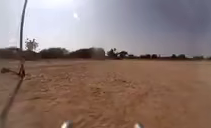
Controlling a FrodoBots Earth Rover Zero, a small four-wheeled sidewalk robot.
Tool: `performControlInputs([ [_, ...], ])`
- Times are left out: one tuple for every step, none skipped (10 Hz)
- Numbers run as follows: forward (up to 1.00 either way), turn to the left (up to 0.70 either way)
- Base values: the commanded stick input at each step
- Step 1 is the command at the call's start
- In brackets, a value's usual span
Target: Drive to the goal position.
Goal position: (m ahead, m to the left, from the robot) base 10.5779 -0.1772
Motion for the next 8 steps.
performControlInputs([
  [0.70, 0.00],
  [0.70, 0.00],
  [0.70, 0.00],
  [0.70, 0.00],
  [0.70, 0.00],
  [0.70, 0.00],
  [0.70, 0.00],
  [0.70, 0.00],
])
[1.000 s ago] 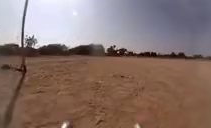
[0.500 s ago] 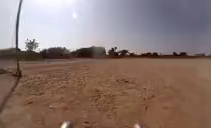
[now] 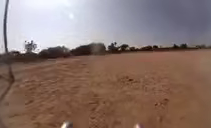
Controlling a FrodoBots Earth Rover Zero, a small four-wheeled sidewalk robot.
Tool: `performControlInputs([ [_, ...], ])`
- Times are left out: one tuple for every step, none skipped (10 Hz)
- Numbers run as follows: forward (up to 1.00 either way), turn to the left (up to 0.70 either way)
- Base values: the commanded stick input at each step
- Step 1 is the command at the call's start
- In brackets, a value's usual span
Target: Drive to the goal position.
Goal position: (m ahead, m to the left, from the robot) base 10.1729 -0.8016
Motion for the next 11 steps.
performControlInputs([
  [0.70, 0.00],
  [0.70, 0.00],
  [0.70, 0.00],
  [0.70, 0.00],
  [0.70, 0.00],
  [0.70, 0.00],
  [0.70, 0.00],
  [0.70, 0.00],
  [0.70, 0.00],
  [0.70, -0.02],
  [0.70, -0.05],
])
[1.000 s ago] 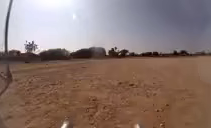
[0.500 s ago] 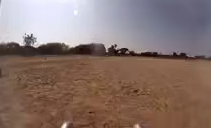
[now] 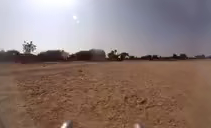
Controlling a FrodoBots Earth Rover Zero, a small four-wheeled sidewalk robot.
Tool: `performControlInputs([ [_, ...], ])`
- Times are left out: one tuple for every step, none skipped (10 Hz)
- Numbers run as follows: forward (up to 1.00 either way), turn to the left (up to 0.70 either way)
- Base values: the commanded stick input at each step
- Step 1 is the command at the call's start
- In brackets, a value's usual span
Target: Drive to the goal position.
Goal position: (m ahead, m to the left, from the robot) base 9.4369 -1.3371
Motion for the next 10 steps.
performControlInputs([
  [0.70, -0.06],
  [0.70, -0.05],
  [0.70, 0.00],
  [0.70, 0.00],
  [0.70, 0.00],
  [0.70, 0.00],
  [0.70, 0.00],
  [0.70, -0.02],
  [0.70, -0.09],
  [0.70, -0.15],
])
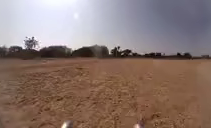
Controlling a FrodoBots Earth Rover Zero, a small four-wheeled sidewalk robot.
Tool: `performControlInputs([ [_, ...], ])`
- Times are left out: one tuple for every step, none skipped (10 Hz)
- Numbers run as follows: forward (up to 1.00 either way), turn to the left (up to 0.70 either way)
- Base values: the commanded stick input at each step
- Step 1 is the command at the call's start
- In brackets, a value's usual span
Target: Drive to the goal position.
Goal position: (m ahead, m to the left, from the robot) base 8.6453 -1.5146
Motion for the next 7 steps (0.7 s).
performControlInputs([
  [0.70, -0.34],
  [0.70, -0.33],
  [0.70, 0.00],
  [0.70, 0.00],
  [0.70, -0.05],
  [0.70, -0.12],
  [0.70, -0.19],
])
